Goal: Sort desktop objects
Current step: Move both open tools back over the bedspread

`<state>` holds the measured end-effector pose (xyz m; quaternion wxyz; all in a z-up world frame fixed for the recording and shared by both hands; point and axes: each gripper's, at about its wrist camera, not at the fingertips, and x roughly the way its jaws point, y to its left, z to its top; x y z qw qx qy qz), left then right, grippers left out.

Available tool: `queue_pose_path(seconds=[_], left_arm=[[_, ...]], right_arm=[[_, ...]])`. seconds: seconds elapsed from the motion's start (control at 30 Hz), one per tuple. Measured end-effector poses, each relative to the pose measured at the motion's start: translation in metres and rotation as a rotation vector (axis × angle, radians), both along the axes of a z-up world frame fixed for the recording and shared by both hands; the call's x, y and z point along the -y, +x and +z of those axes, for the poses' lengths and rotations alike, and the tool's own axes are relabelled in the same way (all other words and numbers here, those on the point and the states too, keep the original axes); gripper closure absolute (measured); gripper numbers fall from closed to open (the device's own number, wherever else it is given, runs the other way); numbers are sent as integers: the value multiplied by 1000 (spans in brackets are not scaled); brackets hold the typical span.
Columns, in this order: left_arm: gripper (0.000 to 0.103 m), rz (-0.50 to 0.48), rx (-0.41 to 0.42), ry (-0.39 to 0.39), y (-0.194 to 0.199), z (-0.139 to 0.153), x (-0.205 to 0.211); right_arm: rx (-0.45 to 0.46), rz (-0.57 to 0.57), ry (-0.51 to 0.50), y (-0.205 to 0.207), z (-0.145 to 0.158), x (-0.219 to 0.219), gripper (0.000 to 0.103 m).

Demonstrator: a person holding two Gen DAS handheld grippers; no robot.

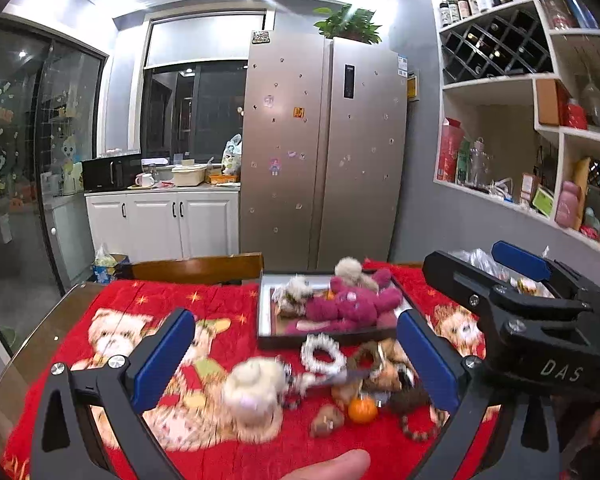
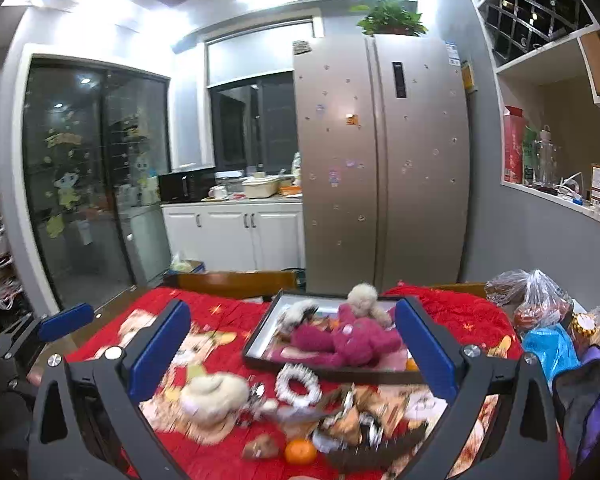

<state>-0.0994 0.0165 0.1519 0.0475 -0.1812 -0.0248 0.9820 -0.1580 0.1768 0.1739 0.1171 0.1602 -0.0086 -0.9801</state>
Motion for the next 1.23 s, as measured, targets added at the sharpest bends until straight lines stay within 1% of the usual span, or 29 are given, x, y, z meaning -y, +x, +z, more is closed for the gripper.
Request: queue_pose_path(seconds=[0.07,0.1,0.2,0.3,0.33,0.4,0.47,0.57,0.63,0.73,0.87,0.9,1.23], left_arm=[[0,18,10,2,16,-14,1],[0,29,11,2,24,-22,3],[0,52,17,0,40,-49,7],[0,50,81,8,48,-75,13],[0,50,96,17,50,-85,17],[0,64,101,10,55,-99,20],[0,81,120,-8,56,-113,22],[0,67,149,-23,54,-127,22],[0,90,153,-32,53,-133,22],[0,111,154,-35,52,-139,23],[0,113,200,-51,44,-143,22],[0,111,209,-52,43,-145,22],[0,99,226,-38,41,-148,25]], right_arm=[[6,-8,1,19,-13,1,0],[7,-9,1,23,-19,1,0],[18,-5,-3,40,-48,6,0],[49,-23,-11,59,-81,11,0],[51,-24,-13,60,-87,10,0],[57,-30,-11,66,-105,12,0],[101,-55,10,67,-122,15,0],[135,-66,24,65,-137,15,0],[146,-87,44,63,-143,14,0],[161,-104,47,59,-149,10,0],[237,-103,-36,53,-164,0,0],[243,-101,-41,52,-165,0,0],[236,-108,-30,50,-169,1,0]])
